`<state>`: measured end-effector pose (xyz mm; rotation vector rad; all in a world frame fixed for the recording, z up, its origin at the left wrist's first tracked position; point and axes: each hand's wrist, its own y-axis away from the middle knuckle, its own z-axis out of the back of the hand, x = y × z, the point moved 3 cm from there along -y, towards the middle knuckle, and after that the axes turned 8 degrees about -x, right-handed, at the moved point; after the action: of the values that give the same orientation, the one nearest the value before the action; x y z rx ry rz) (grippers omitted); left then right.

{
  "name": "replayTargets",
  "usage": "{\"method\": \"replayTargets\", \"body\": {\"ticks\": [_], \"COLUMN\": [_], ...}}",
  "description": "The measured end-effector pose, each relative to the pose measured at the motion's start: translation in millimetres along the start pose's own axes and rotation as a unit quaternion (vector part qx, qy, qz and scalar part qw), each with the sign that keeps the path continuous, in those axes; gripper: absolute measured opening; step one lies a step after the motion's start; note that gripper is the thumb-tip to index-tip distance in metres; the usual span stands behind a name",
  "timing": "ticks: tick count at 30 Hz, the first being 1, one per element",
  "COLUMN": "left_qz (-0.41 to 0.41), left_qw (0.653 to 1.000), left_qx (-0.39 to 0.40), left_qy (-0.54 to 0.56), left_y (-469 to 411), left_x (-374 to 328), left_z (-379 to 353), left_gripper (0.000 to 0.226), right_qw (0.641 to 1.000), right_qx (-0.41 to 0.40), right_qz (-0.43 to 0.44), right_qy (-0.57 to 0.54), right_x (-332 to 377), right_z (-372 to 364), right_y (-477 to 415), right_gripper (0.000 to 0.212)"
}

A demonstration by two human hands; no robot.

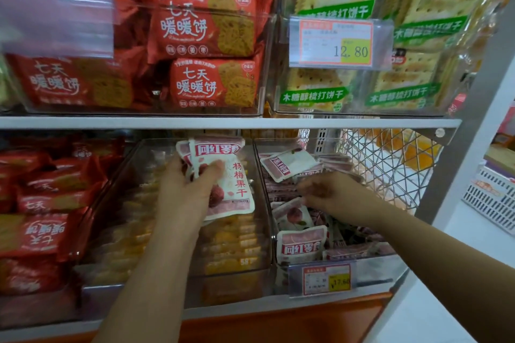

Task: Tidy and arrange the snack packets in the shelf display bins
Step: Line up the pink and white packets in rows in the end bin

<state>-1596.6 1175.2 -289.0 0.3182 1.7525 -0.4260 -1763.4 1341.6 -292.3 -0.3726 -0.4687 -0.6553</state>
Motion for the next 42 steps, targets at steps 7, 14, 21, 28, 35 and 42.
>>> {"method": "replayTargets", "body": {"ticks": [7,14,21,28,35,42], "left_qz": [-0.014,-0.010,-0.010,-0.009,-0.002,0.047], "left_qw": [0.998,0.998,0.998,0.997,0.997,0.999], "left_qx": [0.017,0.021,0.027,0.025,0.037,-0.009], "left_qy": [-0.055,-0.057,-0.060,-0.067,-0.061,-0.014], "left_y": [2.8,-0.1,0.2,0.2,3.3,6.1], "left_x": [2.8,7.3,8.1,10.5,14.5,27.7], "left_z": [-8.6,-10.2,-11.1,-10.3,-14.3,-16.7], "left_gripper": [0.029,0.033,0.035,0.035,0.034,0.028], "right_qw": [0.994,0.982,0.993,0.978,0.889,0.660], "right_qx": [0.043,0.063,0.089,-0.134,-0.207,-0.254], "right_qz": [-0.028,-0.043,-0.073,-0.068,-0.155,-0.313], "right_qy": [0.092,0.172,0.000,-0.142,-0.377,-0.634], "right_x": [1.7,5.8,4.7,0.5,-6.4,0.4], "right_z": [-20.3,-29.8,-13.2,32.5,32.1,4.3], "right_y": [-34.1,-39.2,-23.1,1.4,26.6,36.8], "right_gripper": [0.043,0.054,0.040,0.016,0.017,0.010]}}
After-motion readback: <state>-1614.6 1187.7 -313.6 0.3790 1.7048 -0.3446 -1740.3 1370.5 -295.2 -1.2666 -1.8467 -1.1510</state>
